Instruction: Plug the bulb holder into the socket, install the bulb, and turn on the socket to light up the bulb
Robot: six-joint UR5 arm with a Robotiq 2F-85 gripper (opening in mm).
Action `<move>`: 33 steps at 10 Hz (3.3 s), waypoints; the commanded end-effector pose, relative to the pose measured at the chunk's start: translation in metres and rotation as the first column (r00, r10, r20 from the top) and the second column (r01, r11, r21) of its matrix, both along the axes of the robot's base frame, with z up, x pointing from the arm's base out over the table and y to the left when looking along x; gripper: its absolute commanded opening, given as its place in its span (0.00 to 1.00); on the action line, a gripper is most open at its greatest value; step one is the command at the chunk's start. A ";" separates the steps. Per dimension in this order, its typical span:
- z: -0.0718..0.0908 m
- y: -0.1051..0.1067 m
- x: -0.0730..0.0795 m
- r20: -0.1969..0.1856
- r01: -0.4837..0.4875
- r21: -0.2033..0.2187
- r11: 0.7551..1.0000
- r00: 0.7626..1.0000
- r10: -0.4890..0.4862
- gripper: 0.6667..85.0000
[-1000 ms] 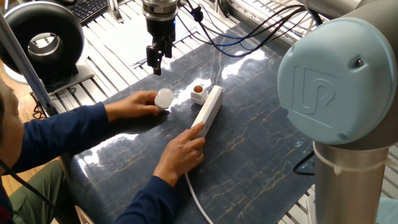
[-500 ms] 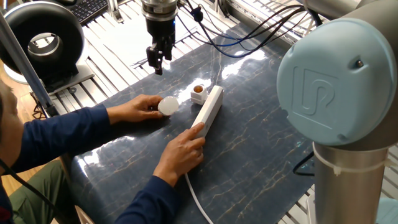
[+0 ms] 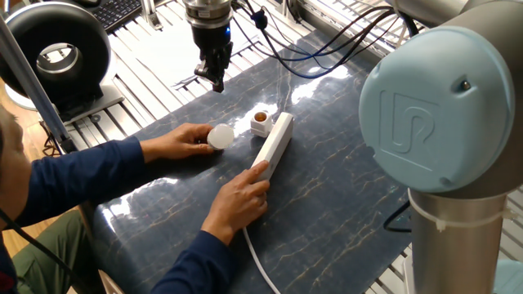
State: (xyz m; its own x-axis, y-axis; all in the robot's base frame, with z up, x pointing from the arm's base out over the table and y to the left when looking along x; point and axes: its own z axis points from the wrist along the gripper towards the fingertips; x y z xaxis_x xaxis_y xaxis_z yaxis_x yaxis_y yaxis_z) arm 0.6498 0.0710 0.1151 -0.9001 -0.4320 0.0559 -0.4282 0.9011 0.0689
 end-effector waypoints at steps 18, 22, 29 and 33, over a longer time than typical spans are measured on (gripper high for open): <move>0.004 0.046 0.016 0.042 0.103 0.077 0.992 0.993 -0.107 0.81; -0.003 0.035 0.032 0.110 0.048 0.077 0.996 0.992 -0.057 0.83; -0.010 0.027 0.040 0.129 0.058 0.051 0.997 0.990 -0.064 0.64; -0.014 0.019 0.038 0.118 0.082 0.018 0.996 0.989 -0.084 0.33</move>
State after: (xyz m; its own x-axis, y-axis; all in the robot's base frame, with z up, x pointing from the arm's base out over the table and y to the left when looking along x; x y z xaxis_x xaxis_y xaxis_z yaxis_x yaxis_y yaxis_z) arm 0.6892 0.0955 0.1027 -0.9229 -0.3778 -0.0747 -0.3816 0.9232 0.0454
